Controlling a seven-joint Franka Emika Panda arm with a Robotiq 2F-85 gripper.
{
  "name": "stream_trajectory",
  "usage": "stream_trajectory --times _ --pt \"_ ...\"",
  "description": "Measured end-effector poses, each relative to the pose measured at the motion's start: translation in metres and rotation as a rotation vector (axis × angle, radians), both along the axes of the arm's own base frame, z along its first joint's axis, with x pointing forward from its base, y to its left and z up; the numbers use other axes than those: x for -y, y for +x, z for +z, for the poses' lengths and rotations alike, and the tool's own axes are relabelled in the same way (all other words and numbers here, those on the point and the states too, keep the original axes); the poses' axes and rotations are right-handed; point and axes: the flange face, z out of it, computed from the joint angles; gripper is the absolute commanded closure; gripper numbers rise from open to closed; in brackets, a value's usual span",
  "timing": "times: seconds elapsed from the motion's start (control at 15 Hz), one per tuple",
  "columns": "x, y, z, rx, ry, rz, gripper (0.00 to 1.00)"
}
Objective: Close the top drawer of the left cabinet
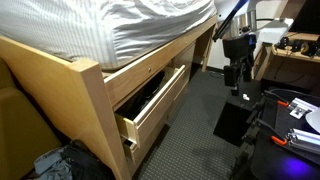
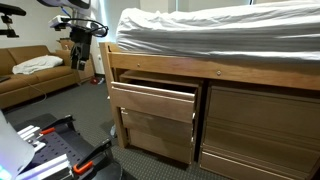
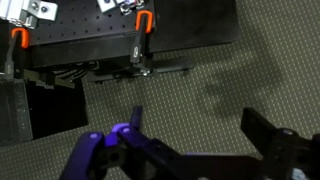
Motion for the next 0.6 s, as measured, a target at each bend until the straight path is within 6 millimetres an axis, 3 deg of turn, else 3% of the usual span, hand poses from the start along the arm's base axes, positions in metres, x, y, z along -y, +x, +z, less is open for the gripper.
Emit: stream_trajectory --times 0.2,0.47,0.6 --pt "-0.003 -0.022 -0.031 0.115 -0.024 -0.128 0.00" --pt "0.006 -0.079 -0.082 0.220 -0.107 -0.311 0.00" --pt "0.001 -0.076 -0.088 0.264 -0.155 -0.396 0.00"
